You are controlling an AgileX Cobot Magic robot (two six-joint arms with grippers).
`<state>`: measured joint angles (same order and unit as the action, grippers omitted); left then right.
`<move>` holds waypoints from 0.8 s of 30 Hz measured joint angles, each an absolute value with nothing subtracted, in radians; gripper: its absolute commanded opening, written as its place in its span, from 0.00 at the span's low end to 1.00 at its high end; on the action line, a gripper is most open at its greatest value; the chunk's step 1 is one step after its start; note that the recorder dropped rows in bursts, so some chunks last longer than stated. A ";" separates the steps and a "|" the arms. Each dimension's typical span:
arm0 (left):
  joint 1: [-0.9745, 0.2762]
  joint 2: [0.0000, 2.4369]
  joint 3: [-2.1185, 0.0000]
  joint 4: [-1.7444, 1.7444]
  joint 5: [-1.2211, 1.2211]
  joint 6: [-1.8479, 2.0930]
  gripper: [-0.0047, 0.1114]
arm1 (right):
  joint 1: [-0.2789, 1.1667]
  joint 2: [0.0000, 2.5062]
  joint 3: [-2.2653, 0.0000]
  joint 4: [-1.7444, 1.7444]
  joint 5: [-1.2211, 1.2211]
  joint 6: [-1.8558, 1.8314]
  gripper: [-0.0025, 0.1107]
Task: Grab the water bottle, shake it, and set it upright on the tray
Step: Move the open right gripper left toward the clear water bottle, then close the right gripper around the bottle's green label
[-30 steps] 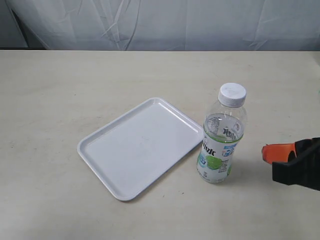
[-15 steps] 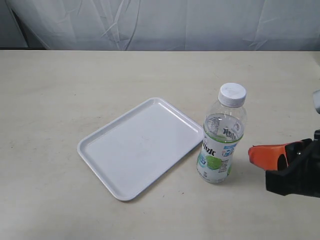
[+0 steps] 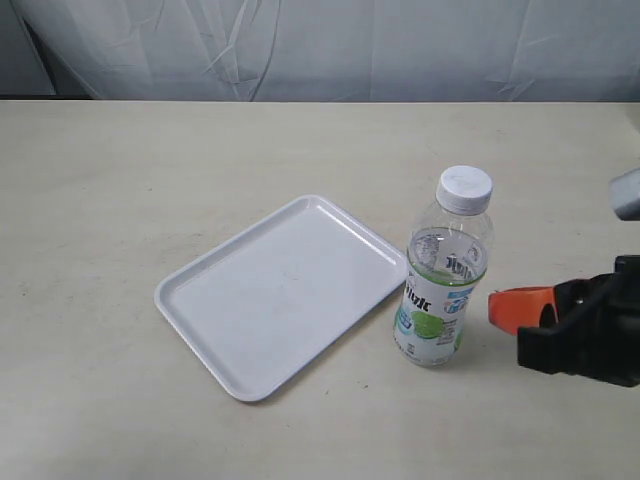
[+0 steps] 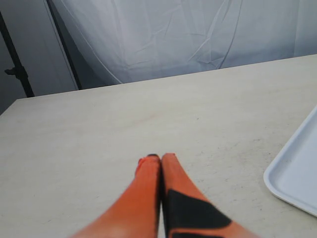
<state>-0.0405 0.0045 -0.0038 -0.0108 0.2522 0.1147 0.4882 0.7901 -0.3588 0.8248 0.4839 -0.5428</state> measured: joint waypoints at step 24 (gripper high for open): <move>-0.041 0.005 -0.004 -0.011 0.252 0.115 0.04 | 0.490 1.033 -0.357 1.042 0.341 -0.885 0.94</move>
<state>-0.0405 0.0045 -0.0038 -0.0108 0.2522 0.1147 0.4904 1.0333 -0.3570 1.0419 0.3405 -0.8852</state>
